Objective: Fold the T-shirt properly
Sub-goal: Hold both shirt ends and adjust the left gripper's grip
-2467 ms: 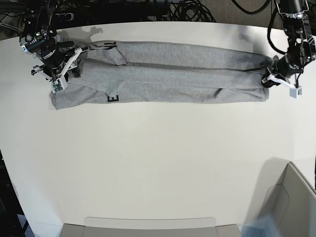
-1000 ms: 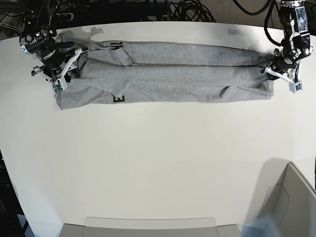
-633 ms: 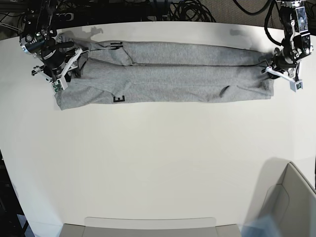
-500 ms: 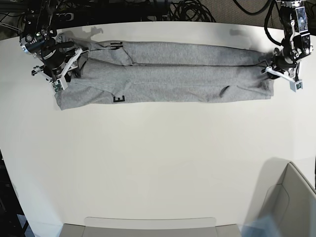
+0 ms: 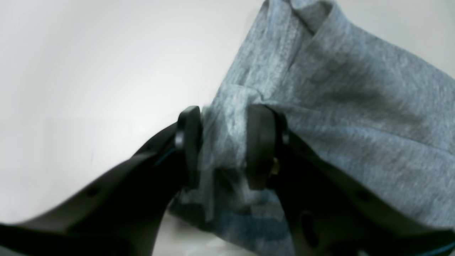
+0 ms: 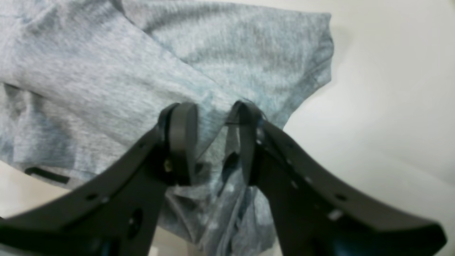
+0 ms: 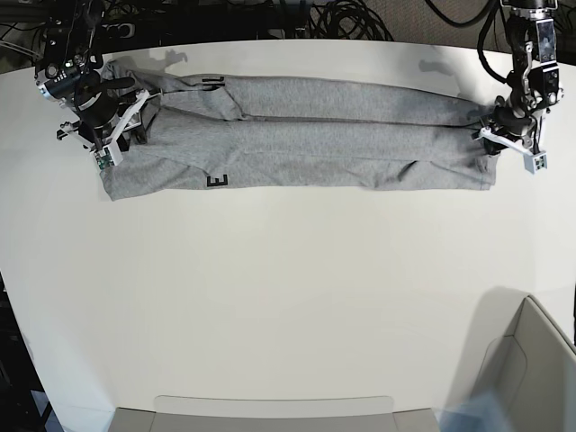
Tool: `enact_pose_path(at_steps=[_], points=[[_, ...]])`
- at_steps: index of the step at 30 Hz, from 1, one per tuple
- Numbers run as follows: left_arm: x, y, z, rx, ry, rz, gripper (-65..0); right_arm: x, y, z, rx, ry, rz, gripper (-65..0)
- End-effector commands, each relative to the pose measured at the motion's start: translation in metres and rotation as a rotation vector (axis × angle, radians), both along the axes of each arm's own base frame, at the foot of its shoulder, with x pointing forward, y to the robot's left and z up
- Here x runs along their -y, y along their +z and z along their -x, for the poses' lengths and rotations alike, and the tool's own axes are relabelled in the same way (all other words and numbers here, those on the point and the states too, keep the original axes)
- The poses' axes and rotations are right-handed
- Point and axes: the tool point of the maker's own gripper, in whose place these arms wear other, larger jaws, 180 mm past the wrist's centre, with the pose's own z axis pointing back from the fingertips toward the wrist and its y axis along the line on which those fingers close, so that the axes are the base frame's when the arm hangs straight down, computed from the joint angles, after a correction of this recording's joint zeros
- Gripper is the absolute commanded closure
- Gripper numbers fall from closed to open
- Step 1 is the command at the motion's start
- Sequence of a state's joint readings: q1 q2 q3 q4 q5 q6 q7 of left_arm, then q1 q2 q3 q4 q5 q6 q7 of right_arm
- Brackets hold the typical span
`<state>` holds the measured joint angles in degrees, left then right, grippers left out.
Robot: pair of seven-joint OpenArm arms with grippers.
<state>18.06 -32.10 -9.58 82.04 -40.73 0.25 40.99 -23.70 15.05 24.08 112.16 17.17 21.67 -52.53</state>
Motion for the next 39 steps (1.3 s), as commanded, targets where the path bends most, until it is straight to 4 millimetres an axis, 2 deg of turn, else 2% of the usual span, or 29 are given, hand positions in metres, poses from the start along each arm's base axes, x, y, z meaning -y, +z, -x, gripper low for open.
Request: enact_pose_path(at_steps=[1,7,13,17,22,24,28,32,35,39], points=[[0.002,-0.014,0.018,-0.095,-0.004,0.006,-22.7,0.001,0.009,-0.006,0.038,0.011,0.003,-21.1],[0.012,-0.028,0.029,-0.186,-0.124,-0.011,-22.8,0.001,0.011,-0.009,0.045,0.011,0.004,-21.1],[0.042,-0.035,0.038,-0.246,-0.342,0.062,-22.4,0.006,0.014,-0.010,0.047,0.020,0.024,-21.1],[0.057,-0.036,0.041,-0.250,-0.441,0.107,-17.2,0.006,0.013,-0.009,0.045,0.020,0.024,-21.1],[0.057,-0.044,0.048,-0.260,-0.441,0.129,-5.9,0.005,0.013,-0.008,0.043,0.021,0.025,-21.1],[0.054,-0.044,0.046,-0.243,-0.402,0.139,0.0,0.006,0.013,-0.008,0.044,0.018,0.026,-21.1],[0.046,-0.034,0.037,-0.189,-0.408,0.151,0.0,0.006,0.014,-0.008,0.046,0.019,0.026,-21.1],[0.017,-0.018,0.027,-0.131,-0.324,0.116,0.0,0.005,0.013,-0.008,0.045,0.020,0.024,-21.1],[-0.007,0.002,0.017,-0.068,-0.259,0.082,0.0,0.006,0.014,-0.008,0.046,0.018,0.025,-21.1],[-0.035,0.039,0.001,0.040,-0.195,0.020,0.0,0.005,0.015,-0.009,0.051,0.019,0.023,-21.1]])
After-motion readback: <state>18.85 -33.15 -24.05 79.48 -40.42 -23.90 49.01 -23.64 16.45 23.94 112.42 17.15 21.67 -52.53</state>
